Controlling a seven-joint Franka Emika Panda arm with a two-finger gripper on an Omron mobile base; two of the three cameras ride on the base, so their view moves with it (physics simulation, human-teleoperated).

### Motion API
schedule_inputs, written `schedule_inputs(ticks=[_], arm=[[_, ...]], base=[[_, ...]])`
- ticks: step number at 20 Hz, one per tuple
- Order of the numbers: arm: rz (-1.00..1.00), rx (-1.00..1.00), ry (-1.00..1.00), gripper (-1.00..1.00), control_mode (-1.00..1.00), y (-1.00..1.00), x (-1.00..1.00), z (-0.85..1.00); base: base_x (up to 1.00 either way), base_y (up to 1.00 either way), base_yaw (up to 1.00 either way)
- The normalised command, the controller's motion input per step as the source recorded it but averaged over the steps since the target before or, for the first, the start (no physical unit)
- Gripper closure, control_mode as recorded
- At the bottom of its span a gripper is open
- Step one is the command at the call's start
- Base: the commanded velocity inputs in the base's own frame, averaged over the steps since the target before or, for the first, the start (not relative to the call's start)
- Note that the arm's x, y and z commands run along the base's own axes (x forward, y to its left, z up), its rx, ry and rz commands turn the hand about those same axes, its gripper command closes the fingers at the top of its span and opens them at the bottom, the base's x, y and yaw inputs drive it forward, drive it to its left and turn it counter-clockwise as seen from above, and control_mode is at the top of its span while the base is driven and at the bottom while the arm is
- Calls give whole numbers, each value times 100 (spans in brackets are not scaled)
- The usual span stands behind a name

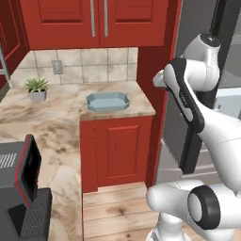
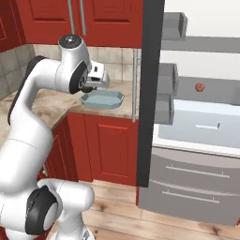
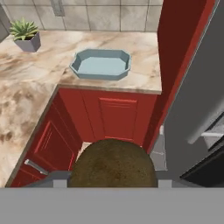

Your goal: Pick the kiwi and peach from the fridge and place them inside the tupperware on the counter.

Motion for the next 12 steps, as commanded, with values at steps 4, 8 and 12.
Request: schedule_inputs(ticks=[4,8,12], arm=[[0,0,0,100,100,0,0,0],[0,0,0,100,100,0,0,0],[0,0,0,100,100,0,0,0]], base=[[31,9,2],[45,-6,0],[85,8,0]])
